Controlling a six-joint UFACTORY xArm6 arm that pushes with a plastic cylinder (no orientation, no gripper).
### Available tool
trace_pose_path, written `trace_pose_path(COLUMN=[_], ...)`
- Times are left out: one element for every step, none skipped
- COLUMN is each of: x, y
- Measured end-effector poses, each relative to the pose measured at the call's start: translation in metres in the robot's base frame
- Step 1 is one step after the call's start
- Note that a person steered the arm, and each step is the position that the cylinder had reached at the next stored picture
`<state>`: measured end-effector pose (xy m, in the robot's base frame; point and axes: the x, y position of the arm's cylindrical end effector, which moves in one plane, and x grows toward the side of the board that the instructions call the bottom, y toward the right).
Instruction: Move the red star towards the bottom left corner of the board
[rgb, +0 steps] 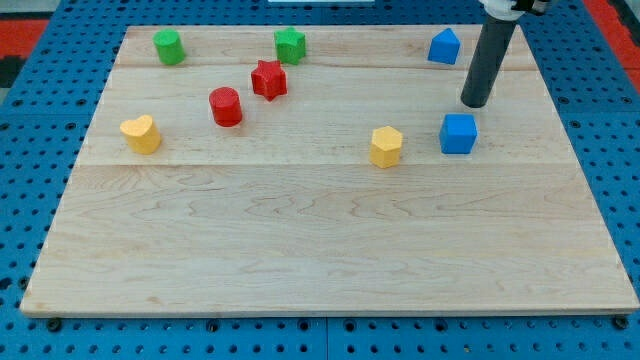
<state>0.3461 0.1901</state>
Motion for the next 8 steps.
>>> trace_pose_path(x=[0.0, -0.016, -0.051, -0.061, -0.061, -0.065, -0.067, -0.053], y=[-0.002, -0.028, -0.086, -0.153, -0.205, -0.249, -0.295, -0.332])
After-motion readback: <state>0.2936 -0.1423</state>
